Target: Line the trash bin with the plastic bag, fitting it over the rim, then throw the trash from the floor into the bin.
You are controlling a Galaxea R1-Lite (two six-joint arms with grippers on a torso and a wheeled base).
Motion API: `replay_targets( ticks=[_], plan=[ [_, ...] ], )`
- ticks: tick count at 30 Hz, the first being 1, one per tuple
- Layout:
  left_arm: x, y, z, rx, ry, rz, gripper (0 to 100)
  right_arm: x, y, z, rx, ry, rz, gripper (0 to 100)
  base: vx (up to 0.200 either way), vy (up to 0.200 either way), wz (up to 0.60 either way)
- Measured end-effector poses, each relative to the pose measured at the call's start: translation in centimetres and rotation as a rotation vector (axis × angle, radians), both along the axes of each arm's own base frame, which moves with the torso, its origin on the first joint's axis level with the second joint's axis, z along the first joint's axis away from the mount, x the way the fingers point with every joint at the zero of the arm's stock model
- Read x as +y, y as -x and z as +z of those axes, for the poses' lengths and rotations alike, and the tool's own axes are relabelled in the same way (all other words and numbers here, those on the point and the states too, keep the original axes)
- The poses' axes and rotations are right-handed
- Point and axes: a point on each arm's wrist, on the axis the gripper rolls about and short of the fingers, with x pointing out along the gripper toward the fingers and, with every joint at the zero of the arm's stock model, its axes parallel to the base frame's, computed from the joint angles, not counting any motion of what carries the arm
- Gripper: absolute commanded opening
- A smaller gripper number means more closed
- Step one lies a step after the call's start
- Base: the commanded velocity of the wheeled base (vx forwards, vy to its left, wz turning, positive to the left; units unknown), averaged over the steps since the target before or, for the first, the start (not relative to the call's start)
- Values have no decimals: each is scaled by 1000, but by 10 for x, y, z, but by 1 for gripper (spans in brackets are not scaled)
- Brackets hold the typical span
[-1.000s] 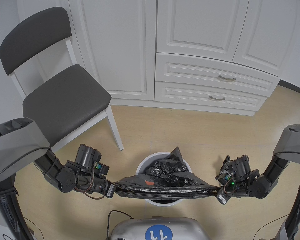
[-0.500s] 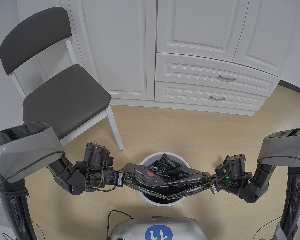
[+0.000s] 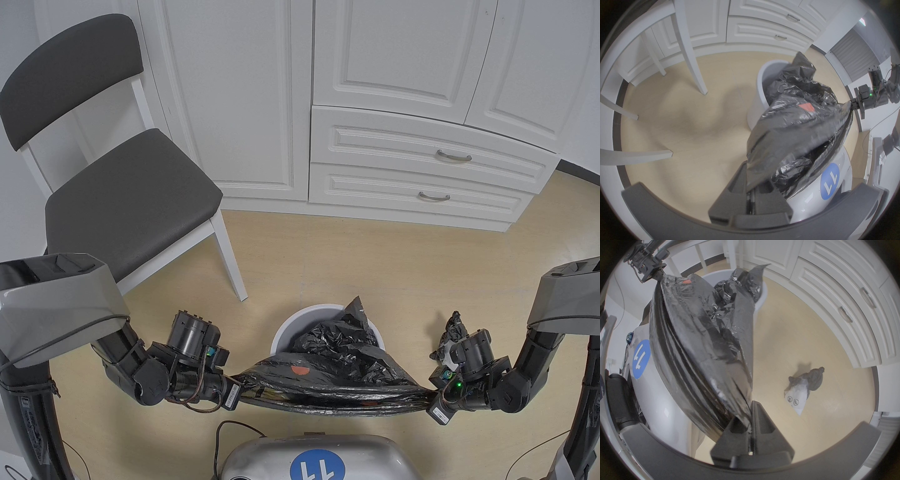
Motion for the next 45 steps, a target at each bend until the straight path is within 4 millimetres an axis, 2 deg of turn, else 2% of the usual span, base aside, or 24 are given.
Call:
replay_targets(
  ticks=[8,15,16,22,30,34,39,45],
  plan=[
    [-8,1,-10,19,-7,-16,0,8,-1,-9,15,8,14,0,0,0,0],
    [-18,-12,-19,0,27,45,0,15,-18,-14,-13,-60,-94,0,0,0,0],
    [-19,-14,-20,-7,32,55,0,16,-20,-15,-25,-68,-104,100,0,0,0],
    [-22,-19,-22,-33,36,86,0,20,-30,-16,-146,-126,-119,100,0,0,0],
    [-19,-20,-19,-44,41,96,0,5,-26,-11,-115,-217,-48,100,0,0,0],
    [-18,-20,-17,-49,44,98,0,-10,-26,-3,-71,-363,70,100,0,0,0],
    [-16,-21,-14,-55,47,102,0,-38,-28,11,-57,-575,217,100,0,0,0],
    [-13,-22,-12,-59,50,109,0,-72,-27,35,-118,-732,287,100,0,0,0]
  ],
)
